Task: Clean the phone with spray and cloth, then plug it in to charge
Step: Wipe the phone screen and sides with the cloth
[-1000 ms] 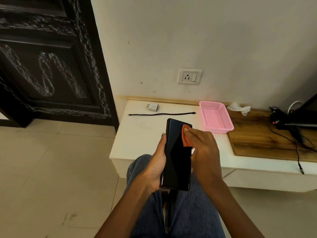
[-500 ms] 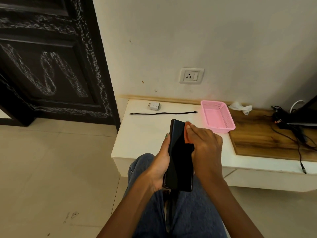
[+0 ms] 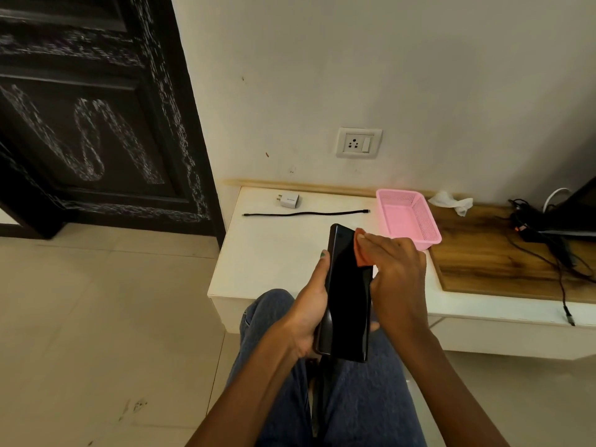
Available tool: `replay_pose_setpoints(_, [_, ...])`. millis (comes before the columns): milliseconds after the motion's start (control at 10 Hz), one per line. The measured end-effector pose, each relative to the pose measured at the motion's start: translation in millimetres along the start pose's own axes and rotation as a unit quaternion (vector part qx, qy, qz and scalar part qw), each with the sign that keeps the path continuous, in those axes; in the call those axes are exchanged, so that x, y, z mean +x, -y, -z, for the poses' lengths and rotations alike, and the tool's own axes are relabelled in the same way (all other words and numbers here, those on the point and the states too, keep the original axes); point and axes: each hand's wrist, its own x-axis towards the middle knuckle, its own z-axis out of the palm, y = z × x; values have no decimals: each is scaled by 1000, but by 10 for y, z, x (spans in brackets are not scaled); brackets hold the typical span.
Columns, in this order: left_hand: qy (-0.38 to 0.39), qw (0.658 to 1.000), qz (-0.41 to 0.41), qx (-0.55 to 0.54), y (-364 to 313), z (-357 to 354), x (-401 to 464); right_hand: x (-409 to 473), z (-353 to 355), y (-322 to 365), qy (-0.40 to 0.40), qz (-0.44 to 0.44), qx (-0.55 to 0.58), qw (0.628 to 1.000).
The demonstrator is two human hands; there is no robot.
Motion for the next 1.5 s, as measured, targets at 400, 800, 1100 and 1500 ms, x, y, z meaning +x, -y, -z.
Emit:
replay_pose_setpoints(400, [-18, 999, -25, 23, 1, -57, -23, 121, -71, 329, -47, 36, 33, 998])
replay_pose_setpoints(800, [-39, 998, -47, 13, -5, 17, 14, -147, -502, 526, 372, 256, -732, 510])
replay_pose_setpoints(1100, [-30, 999, -37, 20, -41, 10, 15, 242, 10, 386, 16, 3, 54, 998])
replay_pose_setpoints(1500, [-62, 997, -30, -23, -10, 100, 15, -312, -217, 581, 262, 36, -141, 954])
